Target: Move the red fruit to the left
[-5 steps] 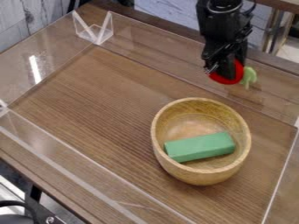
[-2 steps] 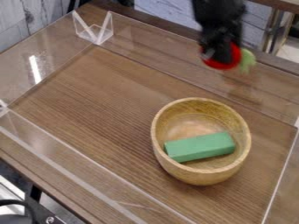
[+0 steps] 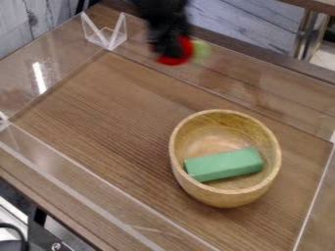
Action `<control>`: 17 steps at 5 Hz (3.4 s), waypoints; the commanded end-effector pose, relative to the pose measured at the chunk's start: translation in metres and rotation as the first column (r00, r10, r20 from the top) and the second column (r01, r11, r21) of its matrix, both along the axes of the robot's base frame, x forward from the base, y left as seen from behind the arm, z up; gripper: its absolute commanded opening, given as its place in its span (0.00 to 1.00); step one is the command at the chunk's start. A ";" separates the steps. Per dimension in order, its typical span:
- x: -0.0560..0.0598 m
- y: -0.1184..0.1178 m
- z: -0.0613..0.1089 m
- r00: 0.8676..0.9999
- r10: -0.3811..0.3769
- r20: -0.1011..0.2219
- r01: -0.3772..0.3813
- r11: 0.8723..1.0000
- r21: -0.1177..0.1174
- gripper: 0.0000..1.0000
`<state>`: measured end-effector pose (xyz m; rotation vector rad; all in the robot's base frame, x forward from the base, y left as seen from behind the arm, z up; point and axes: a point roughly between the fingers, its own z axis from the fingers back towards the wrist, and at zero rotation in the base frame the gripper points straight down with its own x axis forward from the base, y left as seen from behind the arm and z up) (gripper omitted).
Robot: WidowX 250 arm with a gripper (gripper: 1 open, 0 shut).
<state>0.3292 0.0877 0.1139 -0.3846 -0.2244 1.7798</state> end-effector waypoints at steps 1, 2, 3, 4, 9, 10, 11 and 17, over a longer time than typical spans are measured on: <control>-0.012 0.044 0.009 0.990 0.118 0.074 -0.121 0.992 0.033 0.00; -0.014 0.078 0.012 0.979 0.193 0.066 -0.196 0.980 0.044 0.00; -0.011 0.104 0.011 0.971 0.233 0.063 -0.236 0.970 0.054 0.00; -0.008 0.113 0.013 0.958 0.279 0.065 -0.283 0.958 0.056 0.00; 0.014 0.121 -0.020 0.951 0.298 0.083 -0.303 0.951 0.055 0.00; 0.014 0.129 -0.024 0.951 0.296 0.089 -0.302 0.952 0.052 0.00; 0.020 0.130 -0.027 0.951 0.294 0.092 -0.299 0.953 0.047 0.00; 0.032 0.093 -0.008 0.970 0.234 0.065 -0.237 0.971 0.030 1.00</control>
